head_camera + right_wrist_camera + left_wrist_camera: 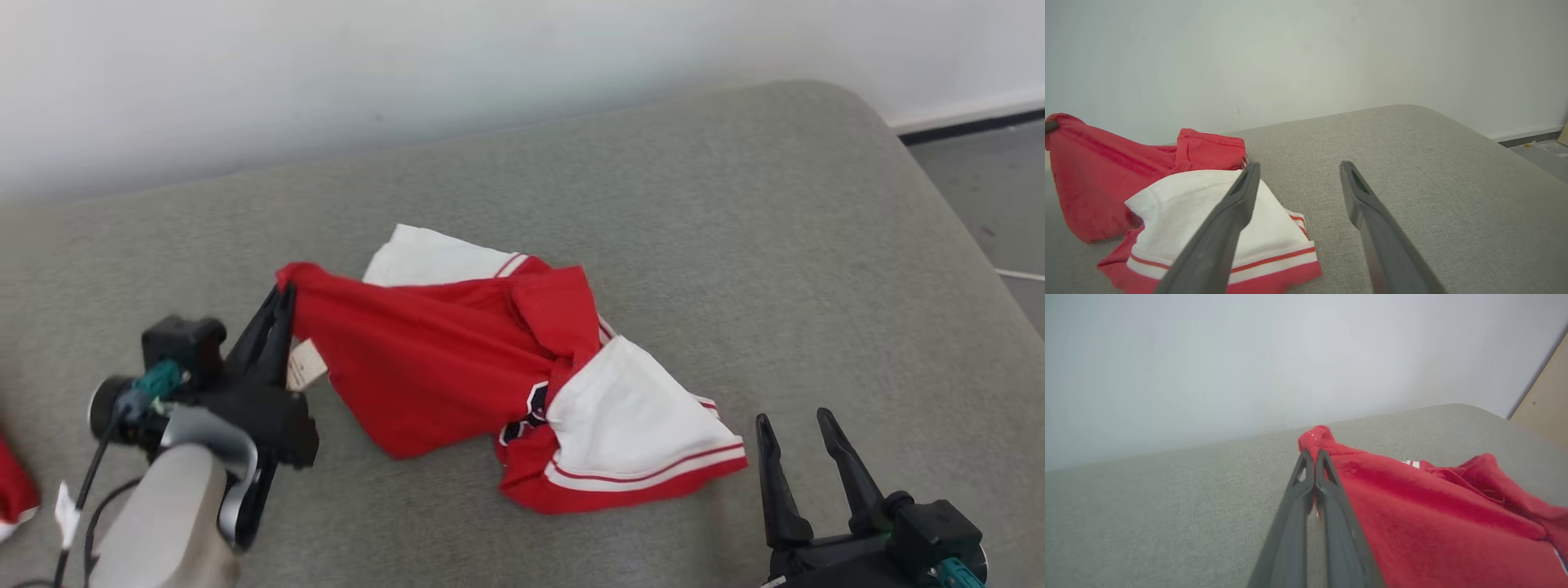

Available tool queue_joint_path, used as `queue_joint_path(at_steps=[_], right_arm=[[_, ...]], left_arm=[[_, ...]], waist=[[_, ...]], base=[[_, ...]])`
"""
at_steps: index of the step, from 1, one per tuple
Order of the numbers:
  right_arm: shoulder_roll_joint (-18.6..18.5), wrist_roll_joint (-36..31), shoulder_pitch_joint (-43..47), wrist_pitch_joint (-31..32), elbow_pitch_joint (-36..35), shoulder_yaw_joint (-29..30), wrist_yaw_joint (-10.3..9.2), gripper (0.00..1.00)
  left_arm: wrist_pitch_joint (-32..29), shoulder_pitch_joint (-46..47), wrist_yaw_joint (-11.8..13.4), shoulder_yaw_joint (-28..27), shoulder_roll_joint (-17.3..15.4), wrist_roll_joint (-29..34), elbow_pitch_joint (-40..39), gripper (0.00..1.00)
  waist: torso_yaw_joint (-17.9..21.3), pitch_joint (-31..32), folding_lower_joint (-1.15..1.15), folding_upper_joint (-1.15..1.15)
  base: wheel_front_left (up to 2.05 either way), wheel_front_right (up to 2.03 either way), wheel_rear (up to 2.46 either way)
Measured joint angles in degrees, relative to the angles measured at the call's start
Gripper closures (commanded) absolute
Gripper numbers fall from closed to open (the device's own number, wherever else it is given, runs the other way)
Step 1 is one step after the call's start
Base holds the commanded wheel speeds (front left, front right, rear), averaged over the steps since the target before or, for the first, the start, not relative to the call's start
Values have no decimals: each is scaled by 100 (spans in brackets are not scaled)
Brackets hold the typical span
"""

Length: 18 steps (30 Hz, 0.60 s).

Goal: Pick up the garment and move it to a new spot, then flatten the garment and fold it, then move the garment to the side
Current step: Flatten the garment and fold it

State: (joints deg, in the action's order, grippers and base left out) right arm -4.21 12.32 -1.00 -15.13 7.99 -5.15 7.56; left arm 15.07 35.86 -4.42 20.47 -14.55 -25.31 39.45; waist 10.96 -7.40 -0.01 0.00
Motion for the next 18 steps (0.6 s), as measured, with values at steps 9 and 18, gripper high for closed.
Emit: queue_joint_path(at_steps=[9, 18], right_arm=[[-43, 0, 47, 0, 16, -32, 0, 0], [-93, 36, 97, 0, 90, -46, -1, 0]], left_arm=[[4, -1984, 588, -523, -264, -279, -1577, 100], [4, -3492, 947, -1196, -80, -587, -2239, 100]], waist=[[-591, 251, 0, 0], [-806, 330, 0, 0]], base=[[0, 0, 0], [0, 0, 0]])
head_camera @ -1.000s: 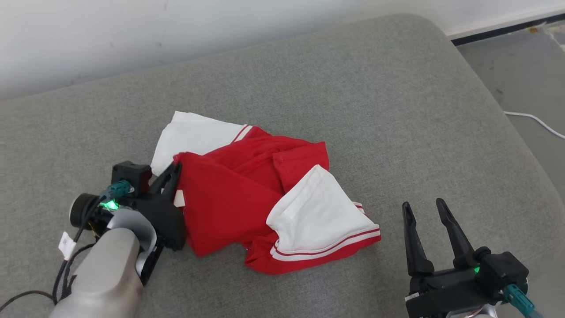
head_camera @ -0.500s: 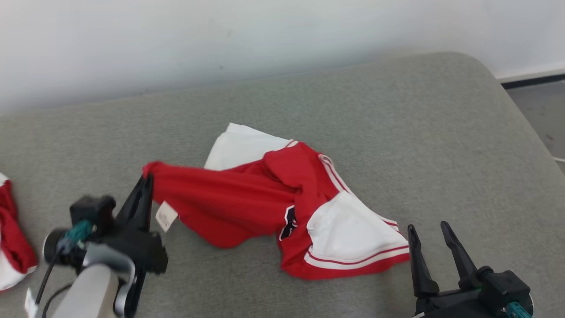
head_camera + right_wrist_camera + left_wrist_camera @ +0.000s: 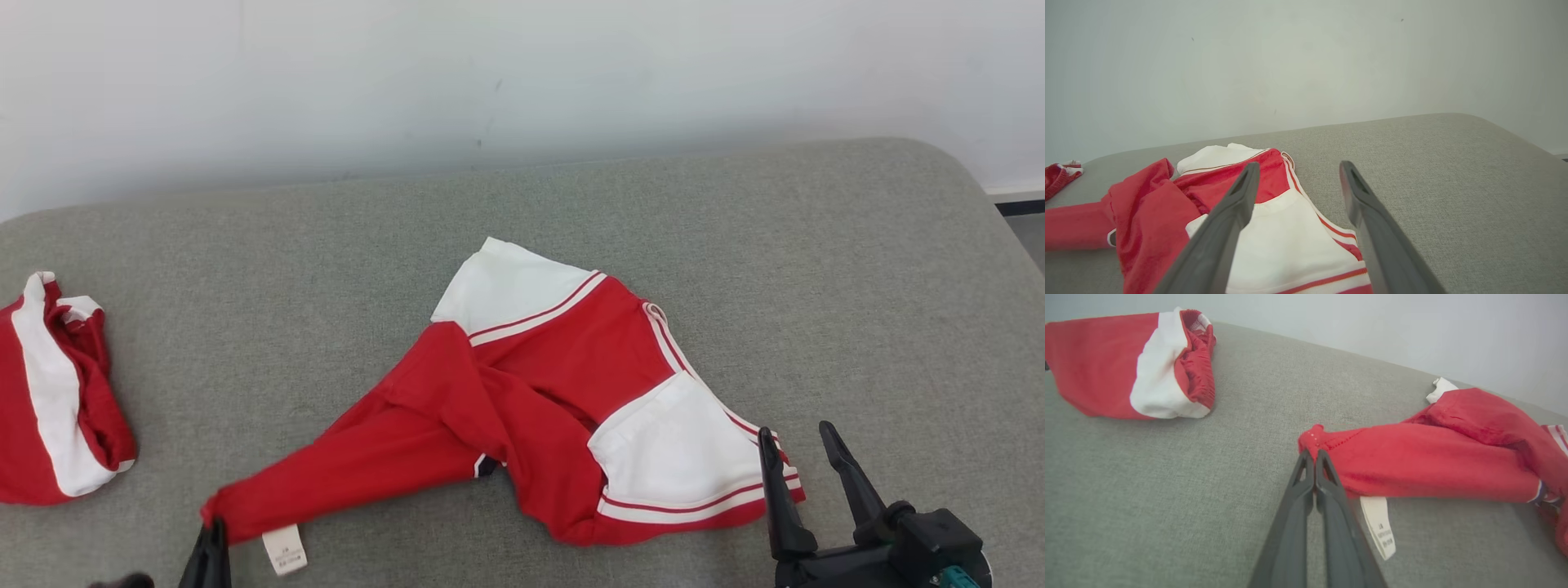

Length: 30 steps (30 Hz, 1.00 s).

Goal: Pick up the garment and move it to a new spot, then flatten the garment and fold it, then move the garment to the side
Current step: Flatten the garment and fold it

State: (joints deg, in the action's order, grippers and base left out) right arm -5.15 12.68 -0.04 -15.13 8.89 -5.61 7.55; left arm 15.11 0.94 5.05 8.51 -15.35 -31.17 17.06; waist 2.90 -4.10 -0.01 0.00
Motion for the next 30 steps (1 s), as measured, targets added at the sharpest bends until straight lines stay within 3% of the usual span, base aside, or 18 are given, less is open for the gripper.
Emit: queue_joint_path(at_steps=[3, 4, 5, 18, 24, 30], right_arm=[[-5, 1, 13, 0, 22, 21, 1, 0], [-5, 1, 15, 0, 31, 27, 0, 0], [-5, 1, 16, 0, 37, 30, 0, 0], [-2, 8, 46, 0, 15, -10, 1, 0], [-2, 7, 91, 0, -5, -27, 1, 0], [-8, 7, -1, 0, -19, -75, 0, 0]], left_arm=[[0, -233, -4, -37, 79, 47, 11, 100], [0, -252, -9, -45, 111, 87, 8, 68], [0, -253, -9, -75, 148, 110, -13, 0], [1, -260, -154, -650, 592, 1039, -912, 0], [1, -196, -367, -608, 714, 1339, -749, 0], [1, 478, -592, -461, 641, 1492, -423, 0]], waist=[[-22, -4, 0, 0], [-33, -2, 0, 0], [-41, 4, 0, 0], [13, 266, 0, 0], [72, 282, 1, 0], [134, 177, 1, 0]], base=[[0, 0, 0], [0, 0, 0], [0, 0, 0], [0, 0, 0], [0, 0, 0], [0, 0, 0]])
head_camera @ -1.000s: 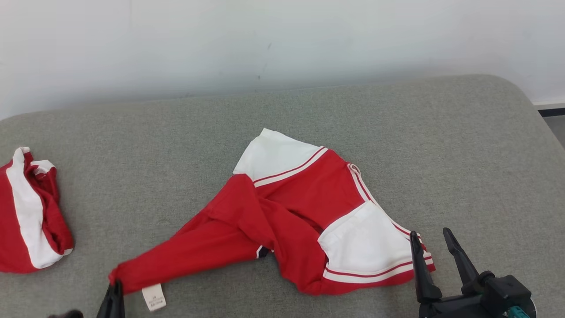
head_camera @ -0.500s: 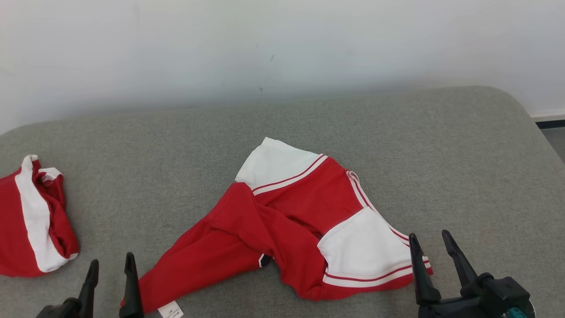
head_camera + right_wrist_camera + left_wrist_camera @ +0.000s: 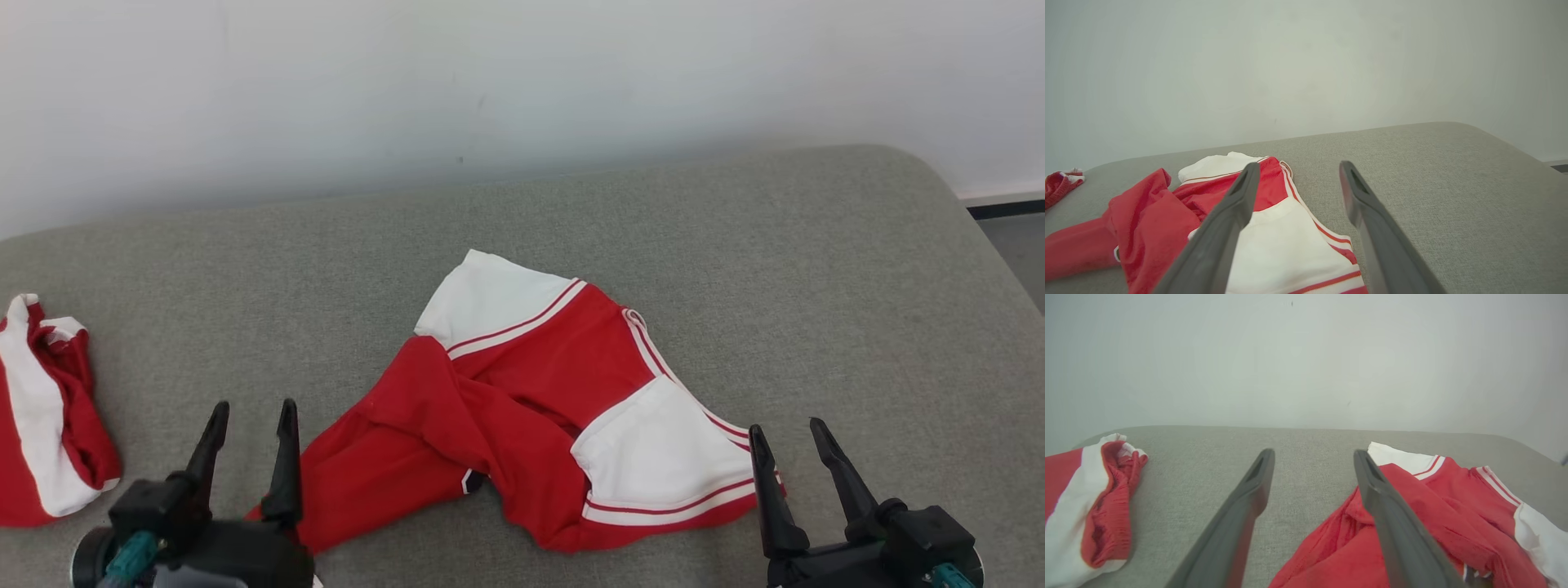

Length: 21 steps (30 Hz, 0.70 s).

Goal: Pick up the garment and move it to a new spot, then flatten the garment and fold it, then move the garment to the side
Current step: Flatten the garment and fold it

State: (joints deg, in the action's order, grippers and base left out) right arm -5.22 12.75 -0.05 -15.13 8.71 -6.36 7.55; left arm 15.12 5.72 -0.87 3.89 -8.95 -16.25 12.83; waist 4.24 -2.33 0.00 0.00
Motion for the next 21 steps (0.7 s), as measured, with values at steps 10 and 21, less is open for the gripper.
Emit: queue_joint_path(at_steps=[10, 21], right_arm=[[40, 2, -152, 0, 25, -12, 0, 0], [98, 24, -277, 0, 4, 40, 0, 0]], left_arm=[[-157, 1220, -320, 349, -110, 124, 1074, 0], [-175, 1532, -463, 497, -127, 2, 2345, 0]], waist=[[350, -314, 1, 0], [785, -674, 1, 1]], base=[[0, 0, 0], [0, 0, 0]])
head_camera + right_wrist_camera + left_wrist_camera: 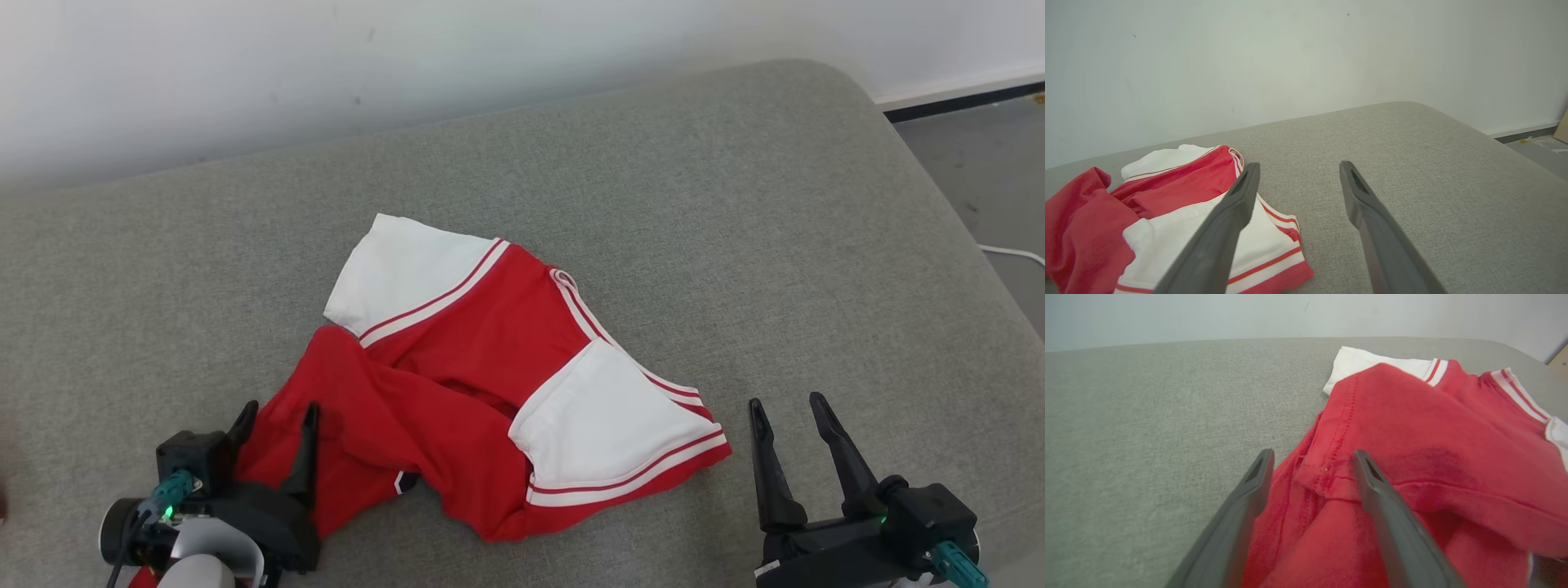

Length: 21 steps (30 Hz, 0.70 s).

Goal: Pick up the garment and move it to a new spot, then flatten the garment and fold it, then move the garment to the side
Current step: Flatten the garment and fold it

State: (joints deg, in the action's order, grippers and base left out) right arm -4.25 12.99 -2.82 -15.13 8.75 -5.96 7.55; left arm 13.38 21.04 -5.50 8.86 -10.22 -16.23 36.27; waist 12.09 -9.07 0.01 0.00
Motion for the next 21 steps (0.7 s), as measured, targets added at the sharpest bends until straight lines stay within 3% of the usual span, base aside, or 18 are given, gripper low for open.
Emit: queue_joint_path(at_steps=[1, 2, 4, 13, 21], right_arm=[[1, -1, -13, 0, -1, 1, 0, 0], [2, -1, -24, 0, -7, 4, 1, 0], [4, -1, -27, 0, -9, 13, 0, 0], [-14, -33, 40, 0, -8, 55, 1, 0], [-32, 7, 349, 0, 24, 153, 0, 0]], left_arm=[[3, 6, -5, 2, 1, -9, 68, 0], [7, 26, -9, 12, 10, -41, 143, 22], [26, 80, -49, 54, 25, -62, 253, 100], [133, 198, -141, 192, 126, -158, 431, 100], [175, -165, -43, 152, 177, -129, -704, 100]], waist=[[17, -18, 0, 0], [32, -32, 0, 0], [43, -46, 0, 0], [-49, 114, 0, 0], [-429, 352, 0, 0]], base=[[0, 0, 0], [0, 0, 0], [0, 0, 0], [0, 0, 0], [0, 0, 0]])
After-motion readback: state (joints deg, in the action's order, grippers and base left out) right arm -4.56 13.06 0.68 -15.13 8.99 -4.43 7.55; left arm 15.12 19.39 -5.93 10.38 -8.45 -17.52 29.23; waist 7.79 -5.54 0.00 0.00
